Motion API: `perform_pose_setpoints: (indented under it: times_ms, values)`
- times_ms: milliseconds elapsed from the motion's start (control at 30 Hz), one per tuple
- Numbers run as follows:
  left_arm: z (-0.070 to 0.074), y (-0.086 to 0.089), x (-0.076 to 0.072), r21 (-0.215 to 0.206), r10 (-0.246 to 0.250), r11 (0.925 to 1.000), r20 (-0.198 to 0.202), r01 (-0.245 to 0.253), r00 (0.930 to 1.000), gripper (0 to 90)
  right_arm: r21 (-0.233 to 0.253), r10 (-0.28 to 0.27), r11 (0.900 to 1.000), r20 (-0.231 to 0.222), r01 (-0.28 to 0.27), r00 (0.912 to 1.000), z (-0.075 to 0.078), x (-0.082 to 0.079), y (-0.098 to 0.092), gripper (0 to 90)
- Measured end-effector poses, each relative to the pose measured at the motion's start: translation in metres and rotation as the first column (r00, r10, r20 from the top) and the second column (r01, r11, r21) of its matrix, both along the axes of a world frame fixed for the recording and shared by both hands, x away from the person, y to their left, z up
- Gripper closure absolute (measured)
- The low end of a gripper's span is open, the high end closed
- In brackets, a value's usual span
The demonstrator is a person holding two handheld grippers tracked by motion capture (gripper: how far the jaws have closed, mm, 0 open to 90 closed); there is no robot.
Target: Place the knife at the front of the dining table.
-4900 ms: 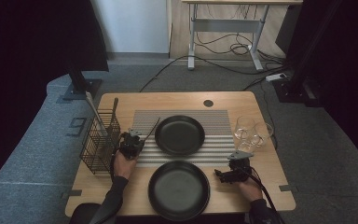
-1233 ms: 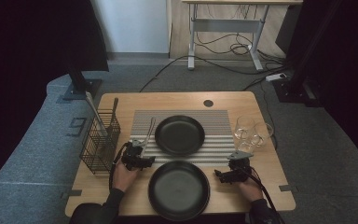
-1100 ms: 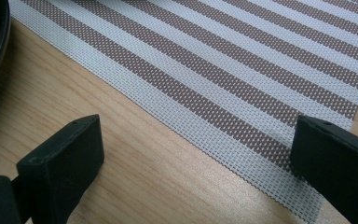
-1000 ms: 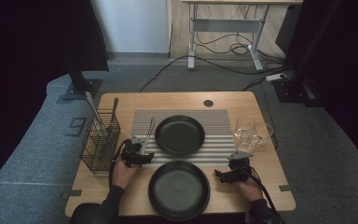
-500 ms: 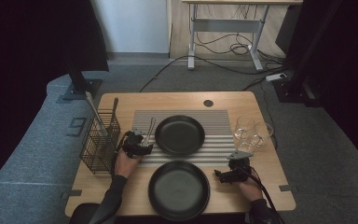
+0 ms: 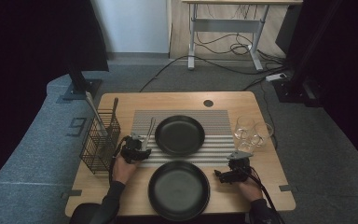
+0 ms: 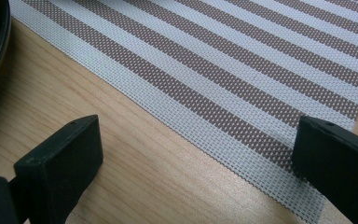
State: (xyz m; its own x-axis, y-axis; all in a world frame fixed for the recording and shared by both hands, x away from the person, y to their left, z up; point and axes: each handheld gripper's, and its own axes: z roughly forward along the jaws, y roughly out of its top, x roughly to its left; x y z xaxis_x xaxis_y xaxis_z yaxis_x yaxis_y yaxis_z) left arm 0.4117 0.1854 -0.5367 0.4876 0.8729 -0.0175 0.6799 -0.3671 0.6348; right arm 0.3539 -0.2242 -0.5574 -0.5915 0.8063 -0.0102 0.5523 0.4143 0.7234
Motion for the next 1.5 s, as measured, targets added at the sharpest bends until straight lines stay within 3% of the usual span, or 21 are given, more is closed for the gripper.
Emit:
perform_pose_setpoints:
  times_ms: [633,1000,1267,1500]
  values:
    - [0.0,-0.011,-0.003,-0.01,-0.033,0.9994,-0.003,0.033,0.9995,43.1,-0.001,0.001,1.0,0.001,-0.001,1.0,0.0,0.0,0.0,0.9]
    - [0.006,-0.011,-0.008,-0.012,-0.045,0.9989,0.035,0.045,0.9984,37.3,-0.001,0.001,1.0,0.001,-0.001,1.0,0.0,0.0,0.0,0.9]
    - [0.016,-0.004,-0.027,-0.044,-0.1,0.9935,0.09,0.105,0.9908,27.2,-0.002,0.001,1.0,0.001,-0.001,1.0,0.0,0.0,0.0,0.7]
    - [0.016,0.002,-0.045,-0.027,-0.105,0.9937,0.106,0.109,0.9888,19.6,-0.003,0.001,1.0,0.001,-0.001,1.0,0.0,0.0,0.0,0.7]
